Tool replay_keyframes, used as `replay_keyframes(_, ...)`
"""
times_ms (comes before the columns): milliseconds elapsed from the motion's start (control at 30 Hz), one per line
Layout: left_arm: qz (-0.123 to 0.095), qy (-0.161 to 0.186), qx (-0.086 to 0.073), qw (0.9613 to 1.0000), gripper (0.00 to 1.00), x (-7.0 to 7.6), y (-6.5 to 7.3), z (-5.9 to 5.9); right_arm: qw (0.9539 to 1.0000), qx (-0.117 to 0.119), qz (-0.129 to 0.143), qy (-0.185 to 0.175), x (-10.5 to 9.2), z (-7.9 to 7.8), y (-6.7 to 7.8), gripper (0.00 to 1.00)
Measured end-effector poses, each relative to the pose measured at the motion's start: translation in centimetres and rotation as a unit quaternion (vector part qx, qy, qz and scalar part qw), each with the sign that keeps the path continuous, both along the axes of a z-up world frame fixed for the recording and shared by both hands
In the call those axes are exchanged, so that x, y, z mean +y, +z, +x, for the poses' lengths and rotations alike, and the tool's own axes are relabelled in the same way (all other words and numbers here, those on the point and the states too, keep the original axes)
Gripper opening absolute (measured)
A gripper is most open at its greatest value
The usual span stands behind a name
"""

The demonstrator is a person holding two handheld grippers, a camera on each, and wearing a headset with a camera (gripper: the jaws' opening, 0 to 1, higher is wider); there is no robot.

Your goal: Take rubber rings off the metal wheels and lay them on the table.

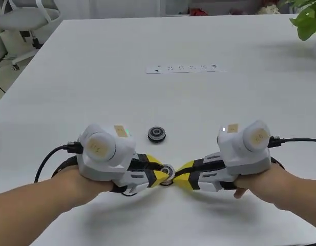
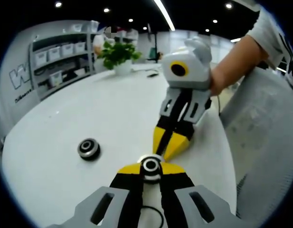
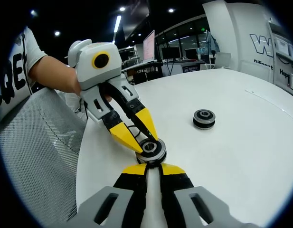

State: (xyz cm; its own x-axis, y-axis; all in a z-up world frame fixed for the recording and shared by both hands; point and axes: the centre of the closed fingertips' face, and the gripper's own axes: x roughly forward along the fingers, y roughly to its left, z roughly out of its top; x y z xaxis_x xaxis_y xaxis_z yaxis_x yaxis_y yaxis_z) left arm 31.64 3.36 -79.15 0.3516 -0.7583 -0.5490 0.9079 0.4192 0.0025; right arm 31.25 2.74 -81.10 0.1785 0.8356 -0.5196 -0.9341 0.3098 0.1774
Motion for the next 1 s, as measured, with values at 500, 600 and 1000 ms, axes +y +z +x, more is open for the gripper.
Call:
replay_keyframes(500, 0.012, -0.002, -0.01, 0.9999, 0.12, 0.0, -0.1, 0.0, 0.9979, 0.044, 0.021, -0.043, -0.4, 0.4, 0.4, 0.0)
replay_keyframes(600, 0.012, -0.001, -0.011, 0.9999, 0.12, 0.0, -0.1, 0.0, 0.9959, 0.061, 0.036, -0.057, -0.6, 0.6, 0.7, 0.0)
replay_keyframes(1000, 0.015, 0.001, -0.013, 0.9998, 0.12, 0.0, -0.1, -0.1, 0.9899, 0.09, 0.068, -0.086, -0.5, 1.1, 1.4, 0.0)
